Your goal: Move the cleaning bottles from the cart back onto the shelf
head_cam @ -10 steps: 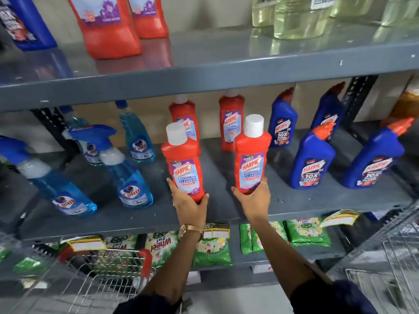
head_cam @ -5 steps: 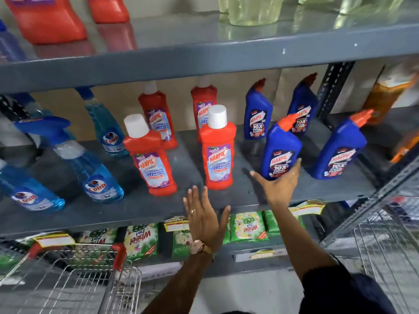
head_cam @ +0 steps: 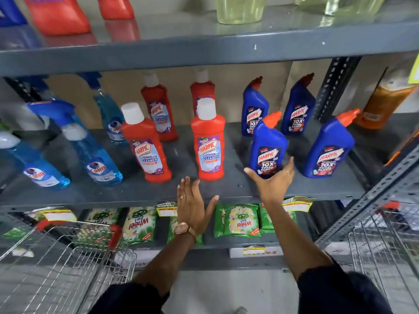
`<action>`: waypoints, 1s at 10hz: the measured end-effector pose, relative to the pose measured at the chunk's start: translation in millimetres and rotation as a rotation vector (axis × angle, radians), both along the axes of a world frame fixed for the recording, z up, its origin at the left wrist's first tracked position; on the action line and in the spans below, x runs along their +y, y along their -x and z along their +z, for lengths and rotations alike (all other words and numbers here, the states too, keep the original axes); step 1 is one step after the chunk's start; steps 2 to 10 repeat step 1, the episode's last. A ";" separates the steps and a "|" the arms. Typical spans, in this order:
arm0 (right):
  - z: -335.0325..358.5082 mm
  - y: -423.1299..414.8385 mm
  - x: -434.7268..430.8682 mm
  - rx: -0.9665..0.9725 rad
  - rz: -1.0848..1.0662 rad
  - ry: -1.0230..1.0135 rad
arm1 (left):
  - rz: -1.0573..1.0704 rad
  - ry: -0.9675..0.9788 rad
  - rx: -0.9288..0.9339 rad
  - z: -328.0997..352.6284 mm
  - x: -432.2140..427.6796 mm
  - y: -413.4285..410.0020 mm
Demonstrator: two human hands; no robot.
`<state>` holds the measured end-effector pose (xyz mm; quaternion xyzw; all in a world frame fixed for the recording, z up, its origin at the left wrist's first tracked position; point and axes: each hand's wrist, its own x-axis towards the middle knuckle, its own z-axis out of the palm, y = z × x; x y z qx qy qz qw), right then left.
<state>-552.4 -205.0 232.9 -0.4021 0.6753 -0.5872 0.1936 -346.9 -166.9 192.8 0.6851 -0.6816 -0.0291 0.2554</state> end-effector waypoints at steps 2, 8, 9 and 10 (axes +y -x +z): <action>28.9 4.6 35.9 -0.113 0.051 0.330 | -0.134 0.144 -0.086 23.8 4.6 -12.2; 28.9 4.6 35.9 -0.113 0.051 0.330 | -0.134 0.144 -0.086 23.8 4.6 -12.2; 28.9 4.6 35.9 -0.113 0.051 0.330 | -0.134 0.144 -0.086 23.8 4.6 -12.2; 28.9 4.6 35.9 -0.113 0.051 0.330 | -0.134 0.144 -0.086 23.8 4.6 -12.2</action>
